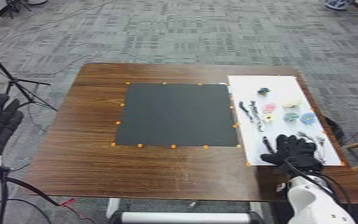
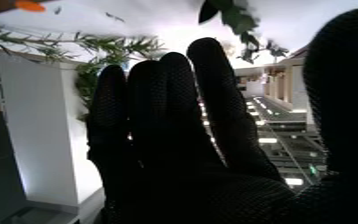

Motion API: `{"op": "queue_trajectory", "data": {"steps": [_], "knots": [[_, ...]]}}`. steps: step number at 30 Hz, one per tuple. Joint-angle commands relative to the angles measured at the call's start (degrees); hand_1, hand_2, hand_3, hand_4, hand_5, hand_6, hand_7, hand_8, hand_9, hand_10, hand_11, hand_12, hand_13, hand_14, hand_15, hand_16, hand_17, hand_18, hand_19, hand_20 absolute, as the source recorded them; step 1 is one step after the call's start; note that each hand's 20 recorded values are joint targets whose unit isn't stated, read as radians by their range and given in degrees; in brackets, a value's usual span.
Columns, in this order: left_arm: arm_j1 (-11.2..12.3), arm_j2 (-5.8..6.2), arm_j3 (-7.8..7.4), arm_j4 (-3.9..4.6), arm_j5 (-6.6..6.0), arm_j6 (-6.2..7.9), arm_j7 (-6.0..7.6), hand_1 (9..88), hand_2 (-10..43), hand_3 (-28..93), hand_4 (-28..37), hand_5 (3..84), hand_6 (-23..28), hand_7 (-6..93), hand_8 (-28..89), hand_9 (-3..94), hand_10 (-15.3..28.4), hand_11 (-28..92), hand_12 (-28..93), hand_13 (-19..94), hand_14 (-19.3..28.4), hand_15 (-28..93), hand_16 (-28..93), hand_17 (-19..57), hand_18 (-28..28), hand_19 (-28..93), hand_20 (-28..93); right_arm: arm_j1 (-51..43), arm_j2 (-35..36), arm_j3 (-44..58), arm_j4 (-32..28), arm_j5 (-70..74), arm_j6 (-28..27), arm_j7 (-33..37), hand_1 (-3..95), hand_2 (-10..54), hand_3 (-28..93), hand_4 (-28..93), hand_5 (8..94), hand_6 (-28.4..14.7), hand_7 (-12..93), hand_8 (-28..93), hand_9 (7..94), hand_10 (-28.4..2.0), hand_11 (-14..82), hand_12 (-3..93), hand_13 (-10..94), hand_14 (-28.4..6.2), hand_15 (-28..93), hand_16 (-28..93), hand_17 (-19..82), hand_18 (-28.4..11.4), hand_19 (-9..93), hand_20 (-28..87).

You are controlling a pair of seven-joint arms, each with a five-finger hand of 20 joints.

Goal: Arrange flowers

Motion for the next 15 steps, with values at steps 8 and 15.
{"op": "queue_trajectory", "data": {"steps": [8, 15], "knots": [[0.6, -0.56, -0.4, -0.74, -0.78, 1.06, 0.58, 24.4, 20.5, 55, -28.3, 36.8, 6.8, 6.9, -6, 33.2, 12.0, 11, 14, 23, 12.6, 16, -1, -1.3, 7.6, 10, 11, 1.9, -1.8, -1.5, 4.7, 0.0, 0.6, 1.6, 43.8, -9.5, 74, -28, 54.2, -8.1, 55, -21, 49.2, -20.8, 54.7, 37.3, 42, -22.8, 74, 38, 22, -26.6, 77, 39], [1.1, -1.04, -0.72, -1.03, -1.43, 1.28, 1.13, 24.0, 20.3, 56, -28.3, 36.9, 6.9, 7.1, -6, 33.2, 12.2, 11, 14, 23, 12.5, 17, -1, -1.1, 7.5, 10, 11, 2.7, -2.4, -2.4, 5.2, 1.1, -1.2, 1.3, 60.7, -9.5, 51, -28, 60.6, -0.8, 58, 11, 62.6, -15.0, 45.3, 38.9, 52, -18.8, 72, 43, 27, -27.1, 80, 44]]}}
